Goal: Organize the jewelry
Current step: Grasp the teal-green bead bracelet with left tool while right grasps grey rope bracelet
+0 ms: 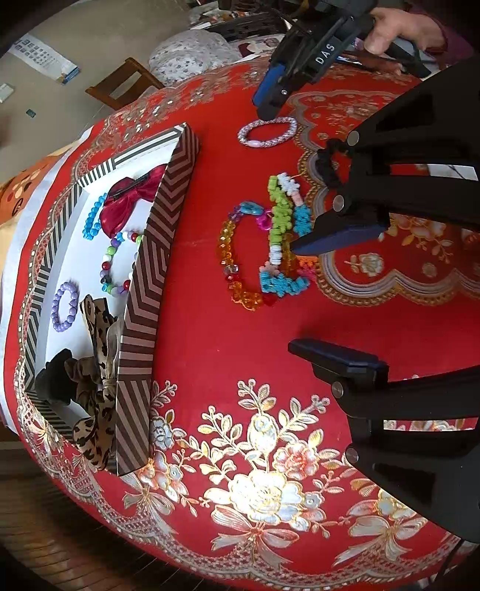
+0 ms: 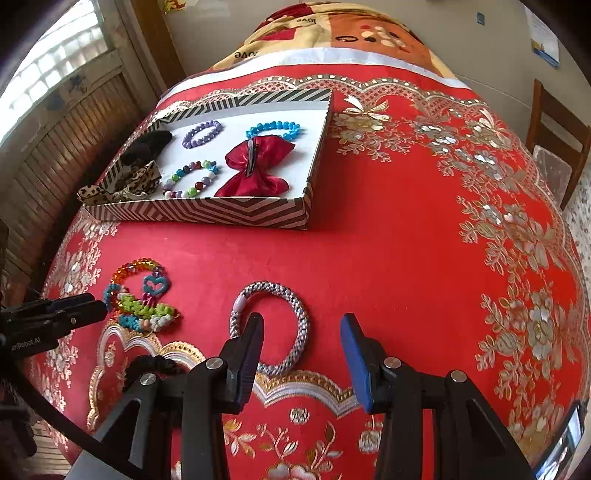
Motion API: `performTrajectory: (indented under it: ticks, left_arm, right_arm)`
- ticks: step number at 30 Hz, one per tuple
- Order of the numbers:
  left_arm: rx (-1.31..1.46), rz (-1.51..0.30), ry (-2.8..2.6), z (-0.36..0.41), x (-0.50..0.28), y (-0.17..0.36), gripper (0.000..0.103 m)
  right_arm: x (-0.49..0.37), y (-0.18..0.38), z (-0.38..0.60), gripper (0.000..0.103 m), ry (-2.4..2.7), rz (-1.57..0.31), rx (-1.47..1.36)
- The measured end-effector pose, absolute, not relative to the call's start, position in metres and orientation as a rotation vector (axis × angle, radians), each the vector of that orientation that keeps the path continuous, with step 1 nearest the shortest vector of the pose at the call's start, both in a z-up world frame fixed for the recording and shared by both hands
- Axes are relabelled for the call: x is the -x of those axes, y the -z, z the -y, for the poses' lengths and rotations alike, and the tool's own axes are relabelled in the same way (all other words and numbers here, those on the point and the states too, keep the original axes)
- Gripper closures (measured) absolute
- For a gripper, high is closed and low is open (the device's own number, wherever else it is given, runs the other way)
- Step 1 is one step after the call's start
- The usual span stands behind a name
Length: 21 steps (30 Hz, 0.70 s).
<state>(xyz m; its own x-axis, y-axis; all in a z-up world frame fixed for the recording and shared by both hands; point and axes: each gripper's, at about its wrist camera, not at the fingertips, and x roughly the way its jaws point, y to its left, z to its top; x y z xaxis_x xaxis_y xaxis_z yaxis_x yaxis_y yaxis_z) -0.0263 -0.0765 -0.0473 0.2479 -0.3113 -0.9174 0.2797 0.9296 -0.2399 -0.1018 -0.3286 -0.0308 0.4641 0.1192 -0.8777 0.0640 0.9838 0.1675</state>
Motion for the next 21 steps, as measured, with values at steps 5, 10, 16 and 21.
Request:
performTrajectory:
  ticks: [5, 10, 16, 21]
  left_arm:
    - [0.026, -1.252, 0.399, 0.083, 0.023, 0.05, 0.058]
    - [0.042, -1.252, 0.425, 0.087, 0.022, 0.052, 0.084]
    - [0.047, -1.253, 0.434, 0.086, 0.024, 0.049, 0.093]
    - [0.058, -1.238, 0.437, 0.078, 0.028, 0.04, 0.094]
  right_arm:
    - [0.095, 0.039, 0.325, 0.07, -0.048, -1.085, -0.16]
    - [0.093, 0.043, 0.32, 0.084, -0.064, -1.056, -0.116]
    - [0.092, 0.042, 0.326, 0.095, -0.059, -1.043, -0.122]
    - [0.094, 0.035, 0.332, 0.096, -0.059, -1.029, -0.151]
